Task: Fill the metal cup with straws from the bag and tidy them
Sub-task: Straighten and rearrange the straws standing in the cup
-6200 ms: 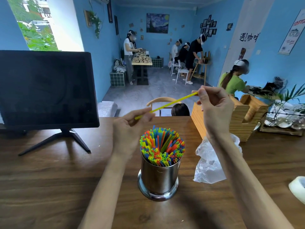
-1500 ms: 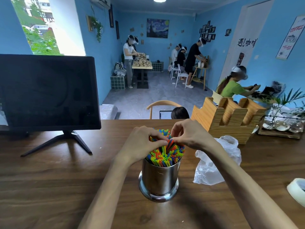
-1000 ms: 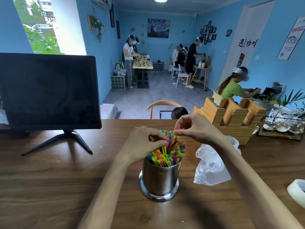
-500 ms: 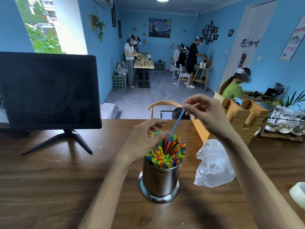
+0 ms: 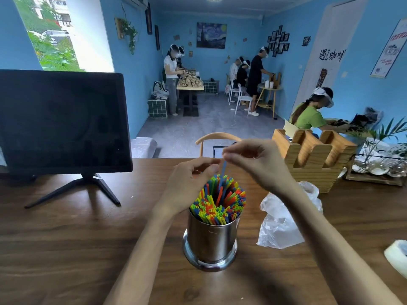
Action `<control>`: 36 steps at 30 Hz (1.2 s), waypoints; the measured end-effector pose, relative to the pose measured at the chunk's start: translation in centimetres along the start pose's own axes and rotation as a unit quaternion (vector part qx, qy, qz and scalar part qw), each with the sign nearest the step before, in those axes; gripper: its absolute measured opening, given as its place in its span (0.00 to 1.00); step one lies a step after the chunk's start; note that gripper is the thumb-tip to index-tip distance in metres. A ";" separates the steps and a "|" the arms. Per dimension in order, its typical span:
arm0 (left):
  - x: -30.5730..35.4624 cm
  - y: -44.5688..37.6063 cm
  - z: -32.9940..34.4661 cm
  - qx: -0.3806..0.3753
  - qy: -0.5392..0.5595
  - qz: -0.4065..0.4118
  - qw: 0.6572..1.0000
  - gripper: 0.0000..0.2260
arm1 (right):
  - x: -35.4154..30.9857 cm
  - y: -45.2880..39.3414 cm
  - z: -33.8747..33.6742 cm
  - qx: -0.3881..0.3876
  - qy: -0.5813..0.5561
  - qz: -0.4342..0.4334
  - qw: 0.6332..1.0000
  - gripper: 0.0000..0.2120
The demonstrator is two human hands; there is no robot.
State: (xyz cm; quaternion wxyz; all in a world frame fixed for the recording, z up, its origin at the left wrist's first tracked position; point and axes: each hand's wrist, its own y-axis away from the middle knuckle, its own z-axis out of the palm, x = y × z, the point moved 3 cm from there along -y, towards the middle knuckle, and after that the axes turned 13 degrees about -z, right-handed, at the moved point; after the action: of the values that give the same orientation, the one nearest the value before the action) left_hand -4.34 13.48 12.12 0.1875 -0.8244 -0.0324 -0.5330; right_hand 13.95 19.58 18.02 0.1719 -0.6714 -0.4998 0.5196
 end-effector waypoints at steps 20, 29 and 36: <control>-0.3 0.6 -0.8 0.006 -0.033 -0.023 0.999 0.07 | 5.4 2.7 0.0 -0.190 0.132 0.166 0.959 0.08; -0.6 0.8 -0.8 -0.009 -0.043 -0.026 0.999 0.06 | 5.2 2.4 0.3 -0.227 0.172 0.156 0.946 0.08; -0.9 0.7 -0.6 -0.019 -0.056 -0.023 0.998 0.06 | 4.7 2.2 0.8 -0.238 0.207 0.147 0.938 0.08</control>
State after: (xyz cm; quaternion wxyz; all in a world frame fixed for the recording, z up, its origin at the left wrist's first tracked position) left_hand -5.10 12.77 11.36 0.1570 -0.8557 -0.0519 -0.4904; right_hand 14.17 22.38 13.63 0.0284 -0.8513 -0.4576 0.2550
